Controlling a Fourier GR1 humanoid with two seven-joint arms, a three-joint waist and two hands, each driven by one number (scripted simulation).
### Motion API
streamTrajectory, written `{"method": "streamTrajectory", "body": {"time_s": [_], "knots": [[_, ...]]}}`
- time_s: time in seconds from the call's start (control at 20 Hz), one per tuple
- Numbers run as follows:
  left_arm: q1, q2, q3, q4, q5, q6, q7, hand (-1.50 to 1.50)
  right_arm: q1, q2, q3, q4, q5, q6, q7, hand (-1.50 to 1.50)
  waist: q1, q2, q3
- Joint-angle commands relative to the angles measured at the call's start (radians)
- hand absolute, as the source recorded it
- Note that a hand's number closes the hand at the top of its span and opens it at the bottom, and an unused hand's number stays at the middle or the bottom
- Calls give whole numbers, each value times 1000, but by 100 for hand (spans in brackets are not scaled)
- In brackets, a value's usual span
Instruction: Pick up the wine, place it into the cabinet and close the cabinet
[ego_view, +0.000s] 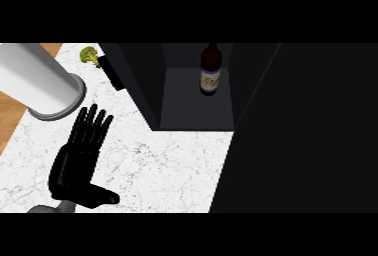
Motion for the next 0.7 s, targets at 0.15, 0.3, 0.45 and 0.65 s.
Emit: {"method": "streamTrajectory", "body": {"time_s": [0.15,0.3,0.45,0.65], "knots": [[71,51,71,-53,44,-41,2,-150,-25,10,45,-217,-48,36,109,150,3,4,0],[24,112,149,27,94,-111,17,-150,-69,67,103,-186,-19,34,110,150,0,7,-2],[44,151,167,-4,108,-136,39,-150,-90,91,139,-180,18,24,156,150,3,3,-3],[37,180,188,5,131,-173,63,-150,-157,121,121,-176,-23,38,205,150,16,7,-4]]}}
